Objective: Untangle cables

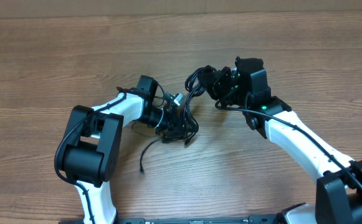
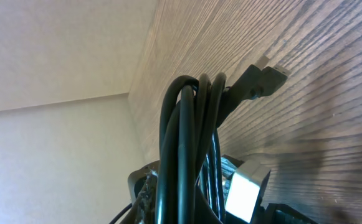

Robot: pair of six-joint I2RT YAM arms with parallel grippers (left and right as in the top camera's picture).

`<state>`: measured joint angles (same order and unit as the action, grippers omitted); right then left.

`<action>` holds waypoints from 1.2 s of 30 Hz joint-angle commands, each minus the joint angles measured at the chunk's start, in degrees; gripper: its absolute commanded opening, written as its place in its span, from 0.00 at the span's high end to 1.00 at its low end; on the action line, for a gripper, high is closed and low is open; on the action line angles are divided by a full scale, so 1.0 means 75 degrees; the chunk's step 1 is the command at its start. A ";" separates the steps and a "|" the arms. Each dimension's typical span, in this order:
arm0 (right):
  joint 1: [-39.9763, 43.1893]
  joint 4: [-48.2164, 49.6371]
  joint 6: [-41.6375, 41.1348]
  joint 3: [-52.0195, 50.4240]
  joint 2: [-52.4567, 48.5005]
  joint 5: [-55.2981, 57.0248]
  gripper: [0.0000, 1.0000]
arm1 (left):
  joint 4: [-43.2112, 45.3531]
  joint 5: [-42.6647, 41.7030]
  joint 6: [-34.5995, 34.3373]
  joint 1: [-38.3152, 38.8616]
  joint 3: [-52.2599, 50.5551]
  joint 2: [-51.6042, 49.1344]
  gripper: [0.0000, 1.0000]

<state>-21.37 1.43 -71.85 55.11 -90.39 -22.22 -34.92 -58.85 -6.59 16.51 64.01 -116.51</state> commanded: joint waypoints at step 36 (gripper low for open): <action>0.0029 -0.3316 0.2649 0.0082 0.0032 0.3124 0.96 | -0.1367 0.5074 -0.0265 -0.1574 0.0542 -0.0023 0.63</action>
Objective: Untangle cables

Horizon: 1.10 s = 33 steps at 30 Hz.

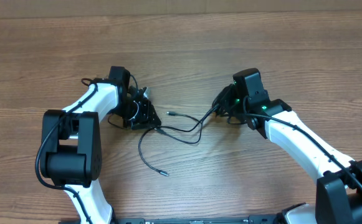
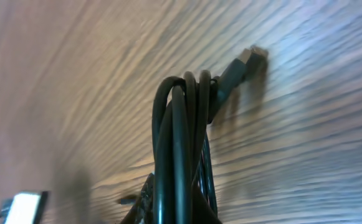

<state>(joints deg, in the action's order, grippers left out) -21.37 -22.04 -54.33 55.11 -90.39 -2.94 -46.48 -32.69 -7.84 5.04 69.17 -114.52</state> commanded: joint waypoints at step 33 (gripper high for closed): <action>0.0131 -0.5237 0.1495 0.1973 0.0026 0.0766 0.00 | 0.0134 0.1411 -0.0221 -0.0096 -0.0102 -0.0146 0.96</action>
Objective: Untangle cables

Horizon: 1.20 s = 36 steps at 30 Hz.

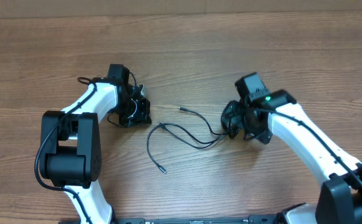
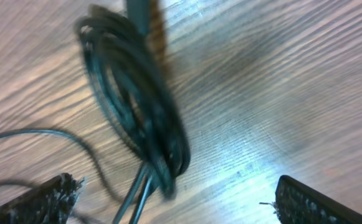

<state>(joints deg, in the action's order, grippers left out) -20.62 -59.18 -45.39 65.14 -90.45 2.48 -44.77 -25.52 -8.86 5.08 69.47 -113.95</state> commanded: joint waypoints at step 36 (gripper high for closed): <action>-0.3066 0.2465 -0.4730 -0.1795 -0.0035 -0.0752 0.96 | 0.0787 0.0650 -0.1405 -0.0682 -0.0128 0.1023 0.96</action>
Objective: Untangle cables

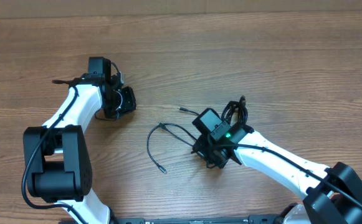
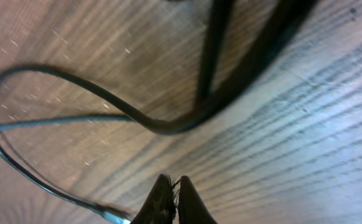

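Observation:
A thin black cable (image 1: 168, 132) lies loose in loops at the table's middle, one plug (image 1: 181, 109) far and one (image 1: 164, 170) near. In the right wrist view it (image 2: 75, 81) curves over the wood in front of the fingers. A coiled black cable (image 1: 235, 112) rests just right of it. My right gripper (image 1: 204, 149) (image 2: 174, 193) is low over the table beside the thin cable, shut with nothing between its tips. Far left, my left gripper (image 1: 119, 99) is shut on a black cable bundle (image 1: 126, 99).
Wood-grain table (image 1: 261, 56) all round. The back edge of the table (image 1: 181, 14) runs along the top of the overhead view. Both white arms reach in from the front edge.
My right gripper was open over the coiled cable at the right; now it is shut and further left, by the thin cable. The coil lies on the table. My left gripper sits further left with its bundle.
Both grippers were close together mid-table, each shut on part of the tangle. Then they stood apart with the thin cable strung between. Then the right one was open over its coil and the thin cable lay free. Now the right is shut near that cable.

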Robot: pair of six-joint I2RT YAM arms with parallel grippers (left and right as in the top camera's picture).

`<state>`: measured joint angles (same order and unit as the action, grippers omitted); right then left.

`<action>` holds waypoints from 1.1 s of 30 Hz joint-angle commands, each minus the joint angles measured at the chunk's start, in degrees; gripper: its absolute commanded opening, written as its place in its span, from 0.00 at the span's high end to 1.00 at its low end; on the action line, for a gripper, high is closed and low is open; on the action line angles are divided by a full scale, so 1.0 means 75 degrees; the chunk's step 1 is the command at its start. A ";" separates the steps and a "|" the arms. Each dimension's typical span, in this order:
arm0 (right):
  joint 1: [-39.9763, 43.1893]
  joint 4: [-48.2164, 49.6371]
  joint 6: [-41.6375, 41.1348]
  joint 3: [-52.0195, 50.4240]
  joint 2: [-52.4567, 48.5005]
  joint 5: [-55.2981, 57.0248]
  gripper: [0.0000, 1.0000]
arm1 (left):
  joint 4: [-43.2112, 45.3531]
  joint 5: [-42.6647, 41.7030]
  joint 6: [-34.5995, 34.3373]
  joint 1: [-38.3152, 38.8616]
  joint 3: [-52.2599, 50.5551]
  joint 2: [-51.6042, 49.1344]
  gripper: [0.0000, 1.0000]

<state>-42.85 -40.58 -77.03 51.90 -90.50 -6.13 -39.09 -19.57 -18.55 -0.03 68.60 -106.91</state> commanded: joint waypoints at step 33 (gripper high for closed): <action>0.0248 0.2157 0.0621 0.0609 -0.1582 0.1128 0.96 | 0.0023 -0.0146 -0.0137 0.0000 -0.0012 0.0085 0.96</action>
<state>-42.96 -22.92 -79.35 53.17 -101.67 -0.01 -39.05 -19.92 -19.18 -0.03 68.60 -106.91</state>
